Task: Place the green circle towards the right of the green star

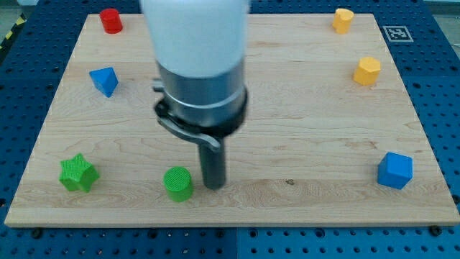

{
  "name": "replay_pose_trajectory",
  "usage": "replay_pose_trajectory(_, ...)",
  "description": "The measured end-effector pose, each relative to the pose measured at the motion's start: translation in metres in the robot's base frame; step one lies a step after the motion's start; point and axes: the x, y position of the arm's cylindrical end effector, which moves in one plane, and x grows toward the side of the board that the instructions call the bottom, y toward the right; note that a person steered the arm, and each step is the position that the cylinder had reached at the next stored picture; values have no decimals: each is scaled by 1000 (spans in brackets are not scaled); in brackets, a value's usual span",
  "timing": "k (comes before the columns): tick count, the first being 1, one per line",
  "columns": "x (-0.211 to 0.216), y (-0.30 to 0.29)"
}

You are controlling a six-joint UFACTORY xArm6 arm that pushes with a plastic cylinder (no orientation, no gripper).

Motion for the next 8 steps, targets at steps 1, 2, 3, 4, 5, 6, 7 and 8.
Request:
replay_pose_trajectory(1,20,14)
replay_pose_trajectory(2,21,10)
replay_pose_trajectory(3,20,-21)
replay_pose_trajectory(4,11,-52)
replay_pose_trajectory(5,6,-67)
replay_pose_trajectory(6,6,-57)
replay_pose_trajectory(7,-10,-48)
replay_pose_trajectory(8,-26,-51)
